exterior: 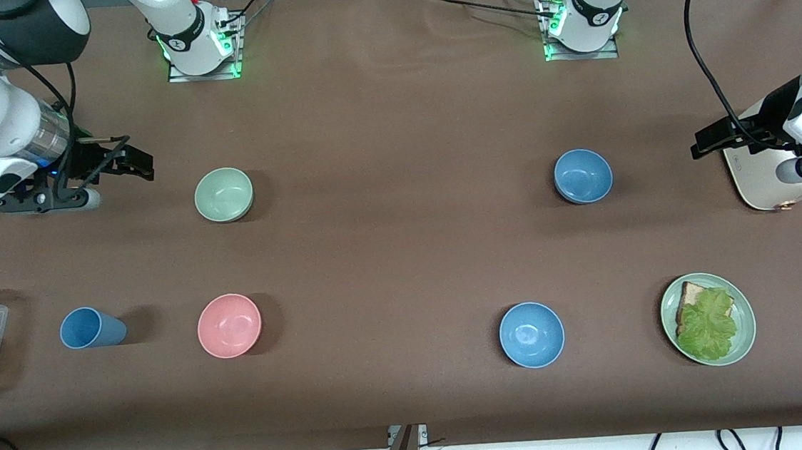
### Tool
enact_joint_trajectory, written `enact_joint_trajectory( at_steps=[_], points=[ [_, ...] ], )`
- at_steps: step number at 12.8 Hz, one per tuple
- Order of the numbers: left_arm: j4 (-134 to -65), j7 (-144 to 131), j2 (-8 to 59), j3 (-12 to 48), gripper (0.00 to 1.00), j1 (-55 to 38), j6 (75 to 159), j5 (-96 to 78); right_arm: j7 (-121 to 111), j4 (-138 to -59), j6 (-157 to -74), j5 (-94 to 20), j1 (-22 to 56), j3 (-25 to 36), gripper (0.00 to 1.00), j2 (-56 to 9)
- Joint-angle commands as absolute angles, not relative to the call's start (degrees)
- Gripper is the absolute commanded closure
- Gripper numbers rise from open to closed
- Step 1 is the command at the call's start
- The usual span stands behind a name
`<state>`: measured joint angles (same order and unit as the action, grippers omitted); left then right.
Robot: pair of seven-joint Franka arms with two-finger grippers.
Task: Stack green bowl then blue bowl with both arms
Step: 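Move the right gripper over the green bowl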
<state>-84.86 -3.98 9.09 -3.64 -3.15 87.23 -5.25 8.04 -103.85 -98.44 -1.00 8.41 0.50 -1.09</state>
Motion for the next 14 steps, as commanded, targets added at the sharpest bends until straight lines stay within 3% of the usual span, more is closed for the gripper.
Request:
enact_joint_trajectory(
  at_steps=[1,9,14],
  points=[
    [-82.62,-2.73,10.46,-3.69,0.00,-3.08,86.48,-4.48,7.03,-110.72,-103.26,-0.79,8.17,0.26,0.00,2.37],
    [-82.62,-2.72,10.55,-3.87,0.00,-3.08,86.48,-4.57,7.03,-126.55,-114.51,-0.88,8.17,0.26,0.00,6.06],
    [-82.62,-2.72,10.55,-3.87,0.00,-3.08,86.40,-4.57,5.27,-126.12,-113.90,-0.79,8.17,0.35,0.01,5.80]
  ],
)
